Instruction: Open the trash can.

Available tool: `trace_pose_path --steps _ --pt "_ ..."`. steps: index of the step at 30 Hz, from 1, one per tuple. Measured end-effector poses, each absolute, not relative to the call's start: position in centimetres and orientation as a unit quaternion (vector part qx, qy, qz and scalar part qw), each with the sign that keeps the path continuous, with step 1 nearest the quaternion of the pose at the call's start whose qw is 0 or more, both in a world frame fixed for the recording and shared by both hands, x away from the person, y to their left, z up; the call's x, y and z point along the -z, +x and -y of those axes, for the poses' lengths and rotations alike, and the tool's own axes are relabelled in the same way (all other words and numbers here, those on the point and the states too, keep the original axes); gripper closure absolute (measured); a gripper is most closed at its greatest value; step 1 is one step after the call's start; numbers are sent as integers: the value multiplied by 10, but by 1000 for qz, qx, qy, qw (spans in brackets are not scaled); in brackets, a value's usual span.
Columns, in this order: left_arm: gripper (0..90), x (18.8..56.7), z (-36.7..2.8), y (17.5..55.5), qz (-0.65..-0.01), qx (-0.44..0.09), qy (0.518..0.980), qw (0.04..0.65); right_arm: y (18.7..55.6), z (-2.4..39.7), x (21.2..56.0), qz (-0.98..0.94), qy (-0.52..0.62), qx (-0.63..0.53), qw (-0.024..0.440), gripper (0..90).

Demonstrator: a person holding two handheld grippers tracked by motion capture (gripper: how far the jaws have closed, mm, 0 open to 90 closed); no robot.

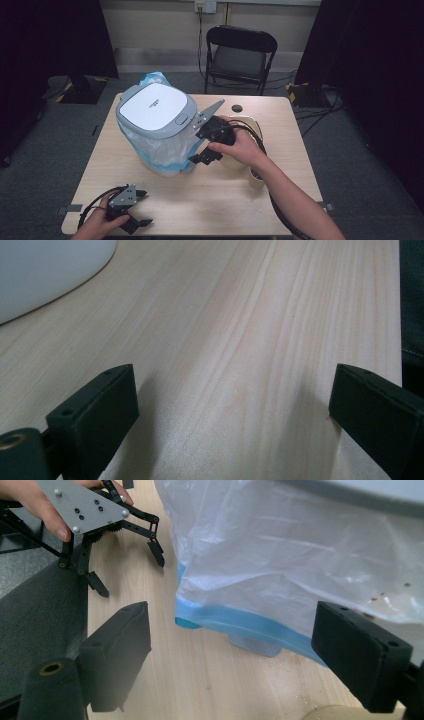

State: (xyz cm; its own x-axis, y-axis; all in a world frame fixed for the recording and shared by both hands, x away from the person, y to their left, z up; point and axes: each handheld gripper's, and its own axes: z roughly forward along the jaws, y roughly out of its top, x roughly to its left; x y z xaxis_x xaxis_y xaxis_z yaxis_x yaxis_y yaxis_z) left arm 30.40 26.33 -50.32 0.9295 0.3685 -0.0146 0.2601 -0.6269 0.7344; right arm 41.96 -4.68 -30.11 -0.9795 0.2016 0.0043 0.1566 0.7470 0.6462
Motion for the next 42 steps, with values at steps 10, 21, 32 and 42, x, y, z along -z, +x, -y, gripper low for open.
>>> trace_pose_path --steps 10,21,32,42 --pt "49 503 -264 304 -174 -67 901 392 421 45 283 -935 87 -342 37 154" --pt "48 503 -264 304 -174 -67 900 393 427 50 263 -931 93 -350 43 153" --pt "48 503 -264 304 -174 -67 900 393 435 44 251 -928 97 -357 51 151" --pt "48 503 -263 304 -176 -67 899 395 439 38 243 -926 94 -362 55 151"
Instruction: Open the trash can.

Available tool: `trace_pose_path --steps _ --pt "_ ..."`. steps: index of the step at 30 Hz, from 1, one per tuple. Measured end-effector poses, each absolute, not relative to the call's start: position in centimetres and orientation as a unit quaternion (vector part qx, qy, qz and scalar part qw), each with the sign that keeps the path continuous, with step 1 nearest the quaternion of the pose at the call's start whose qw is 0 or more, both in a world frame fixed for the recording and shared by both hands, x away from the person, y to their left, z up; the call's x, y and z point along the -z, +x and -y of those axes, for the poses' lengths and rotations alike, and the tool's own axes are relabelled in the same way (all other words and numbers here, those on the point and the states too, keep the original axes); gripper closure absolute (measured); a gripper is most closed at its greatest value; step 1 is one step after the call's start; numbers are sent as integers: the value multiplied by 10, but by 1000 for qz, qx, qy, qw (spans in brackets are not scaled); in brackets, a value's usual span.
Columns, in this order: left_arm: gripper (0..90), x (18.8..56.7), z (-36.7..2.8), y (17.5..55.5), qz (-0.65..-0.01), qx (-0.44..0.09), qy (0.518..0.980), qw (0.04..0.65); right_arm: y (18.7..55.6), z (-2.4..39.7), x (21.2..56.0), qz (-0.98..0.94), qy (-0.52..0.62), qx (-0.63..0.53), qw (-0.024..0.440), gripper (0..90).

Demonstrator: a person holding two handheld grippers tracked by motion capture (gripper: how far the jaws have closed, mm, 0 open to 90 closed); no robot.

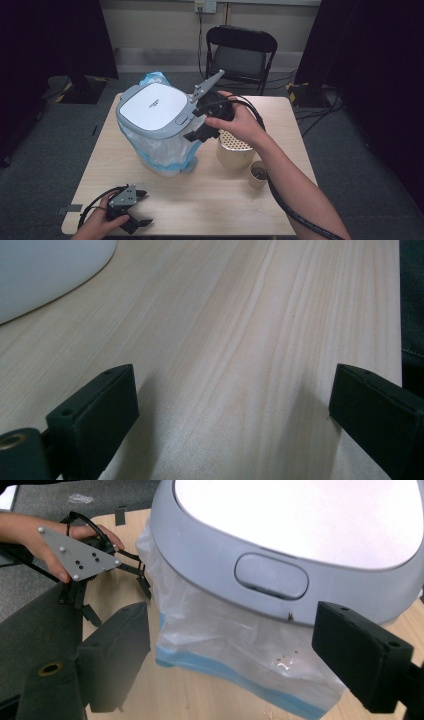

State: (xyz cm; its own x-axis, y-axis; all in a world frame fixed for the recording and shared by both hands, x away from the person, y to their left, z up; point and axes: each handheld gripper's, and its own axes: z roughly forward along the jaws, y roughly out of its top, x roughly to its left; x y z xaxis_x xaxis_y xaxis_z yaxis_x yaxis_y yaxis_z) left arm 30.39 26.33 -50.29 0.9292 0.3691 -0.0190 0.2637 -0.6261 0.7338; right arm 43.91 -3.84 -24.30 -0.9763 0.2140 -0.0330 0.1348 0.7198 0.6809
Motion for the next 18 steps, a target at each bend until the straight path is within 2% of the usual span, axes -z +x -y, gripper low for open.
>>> trace_pose_path --steps 18 --pt "34 503 -263 304 -171 -65 902 392 440 13 245 -929 71 -361 49 151"
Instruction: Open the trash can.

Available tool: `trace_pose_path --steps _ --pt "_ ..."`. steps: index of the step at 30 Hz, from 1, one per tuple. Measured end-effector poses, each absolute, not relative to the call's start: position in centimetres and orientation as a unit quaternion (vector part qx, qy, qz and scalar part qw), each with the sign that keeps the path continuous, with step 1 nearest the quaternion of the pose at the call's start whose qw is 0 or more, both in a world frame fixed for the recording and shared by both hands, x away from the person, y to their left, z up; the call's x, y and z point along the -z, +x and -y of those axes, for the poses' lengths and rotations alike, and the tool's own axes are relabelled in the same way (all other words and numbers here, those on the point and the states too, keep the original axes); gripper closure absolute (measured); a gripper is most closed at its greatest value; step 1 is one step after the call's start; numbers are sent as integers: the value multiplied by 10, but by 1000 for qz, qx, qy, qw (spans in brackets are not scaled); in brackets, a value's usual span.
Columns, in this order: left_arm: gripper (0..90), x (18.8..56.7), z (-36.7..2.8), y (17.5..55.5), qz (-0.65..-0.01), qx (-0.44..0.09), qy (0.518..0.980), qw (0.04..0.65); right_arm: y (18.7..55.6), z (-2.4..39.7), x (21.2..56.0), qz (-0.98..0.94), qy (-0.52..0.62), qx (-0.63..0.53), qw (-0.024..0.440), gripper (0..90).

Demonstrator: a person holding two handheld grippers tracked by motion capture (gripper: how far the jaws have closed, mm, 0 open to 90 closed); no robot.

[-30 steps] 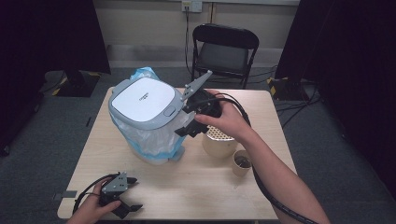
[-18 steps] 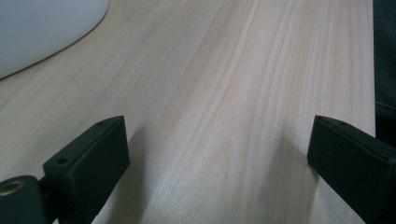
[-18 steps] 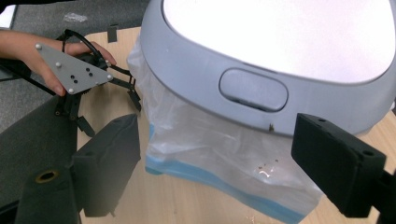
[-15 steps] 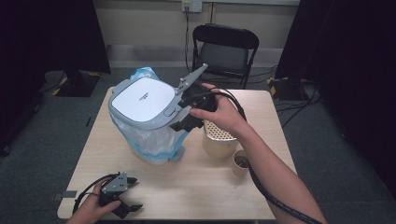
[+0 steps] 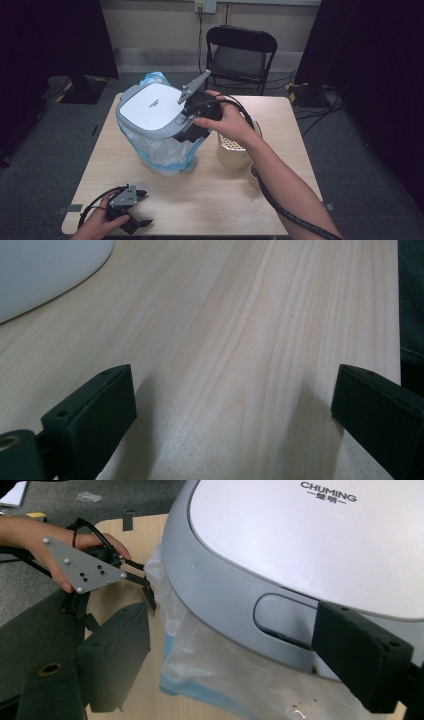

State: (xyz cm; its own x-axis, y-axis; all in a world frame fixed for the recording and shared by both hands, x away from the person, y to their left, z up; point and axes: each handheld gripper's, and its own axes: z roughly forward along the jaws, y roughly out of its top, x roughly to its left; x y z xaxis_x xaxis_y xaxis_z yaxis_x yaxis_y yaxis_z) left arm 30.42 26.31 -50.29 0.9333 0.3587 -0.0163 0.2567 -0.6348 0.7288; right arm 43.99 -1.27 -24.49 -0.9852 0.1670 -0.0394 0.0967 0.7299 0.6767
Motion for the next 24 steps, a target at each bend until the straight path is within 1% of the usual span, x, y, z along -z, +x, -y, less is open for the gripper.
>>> trace_pose_path --steps 13,16,22,23,24 --pt "25 503 -263 304 -168 -64 903 389 439 5 247 -935 61 -346 56 130" --pt "25 503 -263 304 -168 -64 903 389 440 5 248 -936 64 -344 46 128" --pt "24 503 -263 304 -168 -64 904 388 440 7 248 -937 63 -341 48 119" --pt "24 503 -263 304 -168 -64 904 388 440 7 248 -937 63 -341 48 119" --pt "24 503 -263 304 -168 -64 903 389 439 8 248 -936 61 -341 61 146"
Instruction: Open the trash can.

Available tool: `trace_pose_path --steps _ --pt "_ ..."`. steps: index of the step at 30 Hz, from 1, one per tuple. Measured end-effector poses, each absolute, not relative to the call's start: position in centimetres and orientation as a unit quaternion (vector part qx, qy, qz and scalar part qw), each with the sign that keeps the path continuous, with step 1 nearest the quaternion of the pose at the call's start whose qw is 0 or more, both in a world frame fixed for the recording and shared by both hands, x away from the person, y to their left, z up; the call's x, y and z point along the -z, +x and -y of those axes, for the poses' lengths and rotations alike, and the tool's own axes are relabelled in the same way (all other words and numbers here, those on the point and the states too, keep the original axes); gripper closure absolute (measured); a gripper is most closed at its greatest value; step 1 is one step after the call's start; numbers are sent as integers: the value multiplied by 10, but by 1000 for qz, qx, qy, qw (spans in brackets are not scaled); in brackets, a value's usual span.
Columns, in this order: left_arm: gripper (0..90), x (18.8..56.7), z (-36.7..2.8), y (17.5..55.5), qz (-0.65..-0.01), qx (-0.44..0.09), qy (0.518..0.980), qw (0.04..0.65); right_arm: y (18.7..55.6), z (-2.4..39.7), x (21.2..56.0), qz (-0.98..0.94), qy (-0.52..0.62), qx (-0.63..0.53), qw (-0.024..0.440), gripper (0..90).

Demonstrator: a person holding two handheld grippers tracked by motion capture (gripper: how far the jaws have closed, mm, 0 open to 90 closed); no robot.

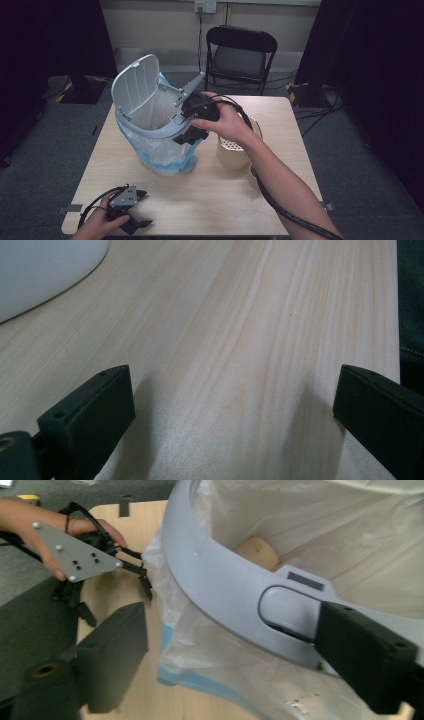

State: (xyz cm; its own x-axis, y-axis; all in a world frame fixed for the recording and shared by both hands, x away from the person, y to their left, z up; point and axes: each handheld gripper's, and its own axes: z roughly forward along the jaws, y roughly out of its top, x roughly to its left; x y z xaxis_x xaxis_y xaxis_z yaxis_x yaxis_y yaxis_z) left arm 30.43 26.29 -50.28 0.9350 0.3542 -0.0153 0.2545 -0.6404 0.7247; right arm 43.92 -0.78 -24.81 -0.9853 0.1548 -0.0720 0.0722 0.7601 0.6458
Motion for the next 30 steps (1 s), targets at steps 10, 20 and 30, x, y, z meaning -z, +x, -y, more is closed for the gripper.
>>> trace_pose_path --steps 10,20,30 --pt "19 503 -263 304 -168 -63 904 389 433 26 251 -931 66 -354 62 146" --pt "19 503 -263 304 -168 -63 904 389 427 50 259 -926 80 -364 60 145" --pt "19 503 -262 304 -168 -64 903 391 423 73 272 -919 92 -378 56 143"
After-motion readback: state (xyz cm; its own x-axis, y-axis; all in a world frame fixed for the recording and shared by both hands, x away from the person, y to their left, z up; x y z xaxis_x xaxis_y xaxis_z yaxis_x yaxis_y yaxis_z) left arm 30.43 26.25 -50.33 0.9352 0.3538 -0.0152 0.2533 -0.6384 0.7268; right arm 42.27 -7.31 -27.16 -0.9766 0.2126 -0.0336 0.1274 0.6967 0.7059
